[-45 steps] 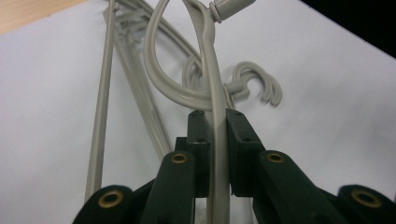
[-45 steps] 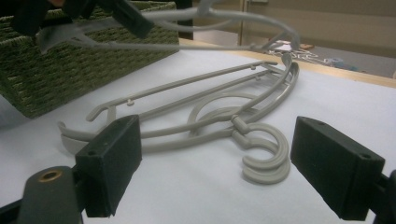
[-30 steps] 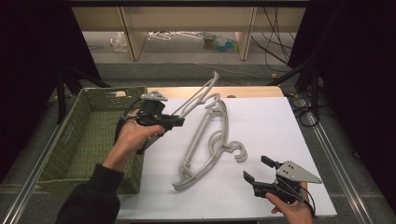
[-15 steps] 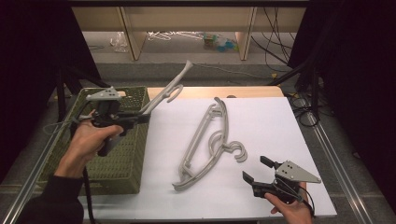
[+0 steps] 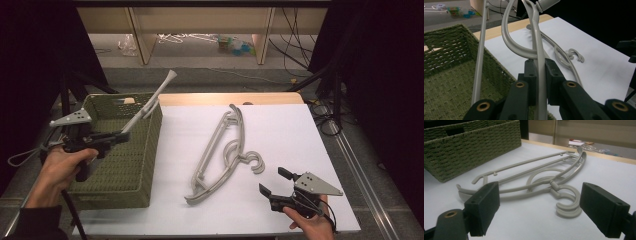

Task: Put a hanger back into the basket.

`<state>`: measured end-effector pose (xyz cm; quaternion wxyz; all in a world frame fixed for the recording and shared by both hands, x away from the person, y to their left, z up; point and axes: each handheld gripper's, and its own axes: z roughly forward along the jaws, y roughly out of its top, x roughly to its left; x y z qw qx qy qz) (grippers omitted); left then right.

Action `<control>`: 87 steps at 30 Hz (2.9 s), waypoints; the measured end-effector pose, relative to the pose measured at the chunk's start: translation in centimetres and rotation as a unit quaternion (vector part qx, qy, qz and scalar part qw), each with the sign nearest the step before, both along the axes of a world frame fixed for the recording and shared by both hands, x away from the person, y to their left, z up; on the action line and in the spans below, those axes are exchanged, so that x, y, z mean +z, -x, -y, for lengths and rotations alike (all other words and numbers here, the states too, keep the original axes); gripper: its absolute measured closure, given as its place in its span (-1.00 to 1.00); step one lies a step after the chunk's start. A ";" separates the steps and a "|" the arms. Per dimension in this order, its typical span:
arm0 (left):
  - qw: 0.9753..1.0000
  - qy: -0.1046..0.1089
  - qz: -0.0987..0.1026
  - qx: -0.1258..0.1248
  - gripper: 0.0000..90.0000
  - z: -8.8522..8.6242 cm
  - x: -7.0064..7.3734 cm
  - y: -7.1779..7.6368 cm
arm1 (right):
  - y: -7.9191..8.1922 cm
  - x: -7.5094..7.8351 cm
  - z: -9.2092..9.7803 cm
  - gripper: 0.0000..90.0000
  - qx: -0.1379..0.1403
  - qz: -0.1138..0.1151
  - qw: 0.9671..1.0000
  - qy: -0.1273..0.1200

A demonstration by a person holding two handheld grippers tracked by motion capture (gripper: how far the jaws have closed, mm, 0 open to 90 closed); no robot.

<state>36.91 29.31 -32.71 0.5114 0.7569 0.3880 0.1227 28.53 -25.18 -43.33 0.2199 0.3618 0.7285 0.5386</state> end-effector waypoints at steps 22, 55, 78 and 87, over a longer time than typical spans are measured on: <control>0.999 -0.016 -0.026 0.011 0.80 -6.1 -2.2 0.9 | 0.1 0.2 -0.1 -0.61 0.003 0.004 1.000 0.007; 0.994 -0.071 -0.081 0.034 0.80 -6.8 -5.3 -0.3 | 0.1 0.2 -0.1 -0.61 0.007 -0.004 1.000 0.013; 0.974 -0.157 -0.124 0.105 0.78 -7.1 -6.4 -1.1 | 0.2 0.2 -0.2 -0.61 0.013 -0.003 1.000 0.012; 0.968 -0.160 -0.127 0.146 0.74 -7.2 -6.6 -1.3 | 0.2 0.2 -0.3 -0.61 0.014 -0.002 1.000 0.012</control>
